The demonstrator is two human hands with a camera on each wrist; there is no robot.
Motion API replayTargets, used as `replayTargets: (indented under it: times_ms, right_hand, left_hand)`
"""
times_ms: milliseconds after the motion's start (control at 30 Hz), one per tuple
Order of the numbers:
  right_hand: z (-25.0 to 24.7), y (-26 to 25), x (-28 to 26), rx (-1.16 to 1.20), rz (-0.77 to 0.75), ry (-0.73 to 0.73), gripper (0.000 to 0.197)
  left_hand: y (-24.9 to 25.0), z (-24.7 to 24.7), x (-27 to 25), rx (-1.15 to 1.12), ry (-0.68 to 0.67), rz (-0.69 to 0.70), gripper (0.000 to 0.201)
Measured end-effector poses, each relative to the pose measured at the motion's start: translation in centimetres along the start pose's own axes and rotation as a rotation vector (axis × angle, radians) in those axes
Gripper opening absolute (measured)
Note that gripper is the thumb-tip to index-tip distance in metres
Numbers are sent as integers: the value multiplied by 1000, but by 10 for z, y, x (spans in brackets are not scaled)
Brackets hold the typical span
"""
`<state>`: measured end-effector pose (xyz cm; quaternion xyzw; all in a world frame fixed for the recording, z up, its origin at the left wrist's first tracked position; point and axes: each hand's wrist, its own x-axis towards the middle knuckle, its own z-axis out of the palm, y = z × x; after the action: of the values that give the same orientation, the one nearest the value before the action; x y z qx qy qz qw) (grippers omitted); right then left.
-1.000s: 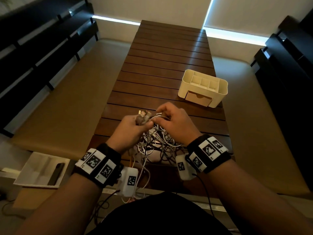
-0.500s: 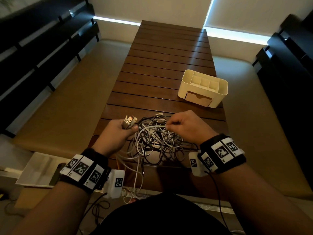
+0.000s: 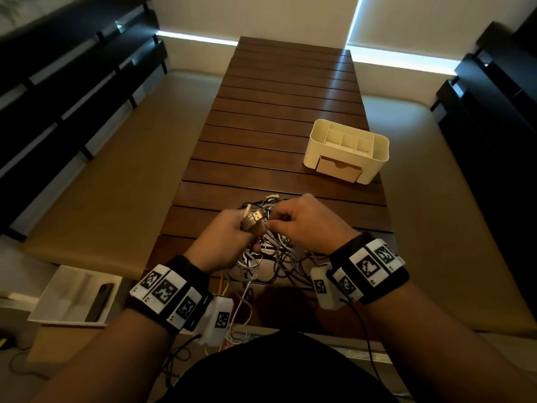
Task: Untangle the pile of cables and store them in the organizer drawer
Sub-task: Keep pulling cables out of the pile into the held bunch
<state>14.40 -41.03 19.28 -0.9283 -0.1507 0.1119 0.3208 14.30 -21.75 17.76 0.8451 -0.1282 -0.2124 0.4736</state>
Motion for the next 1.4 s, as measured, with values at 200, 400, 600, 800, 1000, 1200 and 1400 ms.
replayTargets:
  times_ms: [200, 400, 600, 800, 1000, 1200, 1400]
  right_hand:
    - [-5, 15, -8, 99, 23, 119, 18]
    - [-14, 34, -3, 122, 88, 306, 21]
    - [-2, 34, -10, -61, 202, 80, 19]
    - [20, 29, -13, -340, 162, -138, 17]
    - [29, 14, -6, -350, -20, -110, 16]
    - [25, 7, -4, -222, -132, 77, 19]
    - [27, 8, -13, 26, -93, 140, 13]
  left_hand:
    - [-9, -42, -10, -168, 336, -4, 20]
    - [-24, -66, -7, -110, 322, -99, 25]
    - [-35, -54, -16, -101, 284, -148, 16]
    - [-11, -63, -16, -183, 441, -71, 19]
    - [13, -27, -2, -95, 203, 38, 15]
    - [1, 0, 5, -42, 61, 15, 9]
    - [7, -7, 3, -57, 9, 22, 15]
